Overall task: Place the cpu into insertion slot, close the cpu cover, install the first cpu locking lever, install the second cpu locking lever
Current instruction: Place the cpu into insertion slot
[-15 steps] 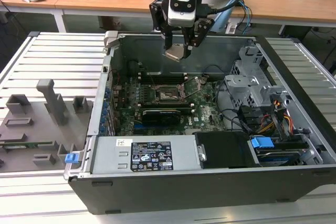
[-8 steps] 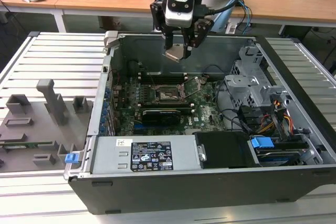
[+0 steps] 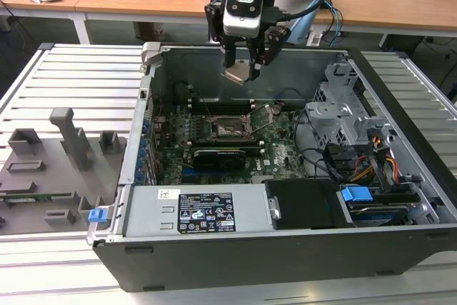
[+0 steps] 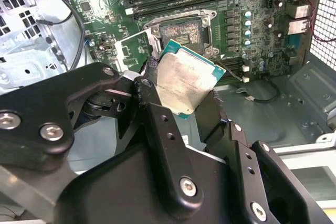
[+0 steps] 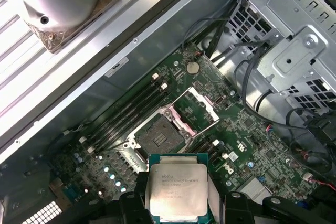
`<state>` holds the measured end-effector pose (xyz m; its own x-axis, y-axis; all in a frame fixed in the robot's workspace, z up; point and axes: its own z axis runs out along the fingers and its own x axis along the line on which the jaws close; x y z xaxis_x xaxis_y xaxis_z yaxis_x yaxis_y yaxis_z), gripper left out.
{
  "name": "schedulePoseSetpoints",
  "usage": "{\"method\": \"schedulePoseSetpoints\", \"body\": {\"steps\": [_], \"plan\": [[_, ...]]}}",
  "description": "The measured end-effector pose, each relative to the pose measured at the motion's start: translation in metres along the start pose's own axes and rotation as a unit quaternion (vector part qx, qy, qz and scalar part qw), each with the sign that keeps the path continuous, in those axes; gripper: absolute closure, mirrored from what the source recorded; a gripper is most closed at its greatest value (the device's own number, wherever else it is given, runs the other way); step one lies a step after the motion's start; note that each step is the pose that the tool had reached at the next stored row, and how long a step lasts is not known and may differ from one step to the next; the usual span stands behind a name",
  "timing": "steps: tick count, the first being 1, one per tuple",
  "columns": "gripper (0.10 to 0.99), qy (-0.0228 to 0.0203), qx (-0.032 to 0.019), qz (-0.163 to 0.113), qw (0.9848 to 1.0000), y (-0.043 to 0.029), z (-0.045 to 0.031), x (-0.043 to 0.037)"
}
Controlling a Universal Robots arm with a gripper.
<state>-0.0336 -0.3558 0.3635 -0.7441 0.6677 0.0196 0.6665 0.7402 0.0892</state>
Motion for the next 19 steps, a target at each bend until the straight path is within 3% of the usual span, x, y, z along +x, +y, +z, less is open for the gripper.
{"method": "schedulePoseSetpoints", "body": {"steps": [12, 16, 19], "plan": [[0.557, -0.0023, -0.0005, 0.025, 0.9997, -0.0003, 0.0026, 0.0005], [0.557, -0.0069, -0.0015, 0.077, 0.9970, -0.0006, 0.0066, 0.0005], [0.557, -0.0084, -0.0019, 0.094, 0.9955, -0.0008, 0.0084, 0.0006]]}}
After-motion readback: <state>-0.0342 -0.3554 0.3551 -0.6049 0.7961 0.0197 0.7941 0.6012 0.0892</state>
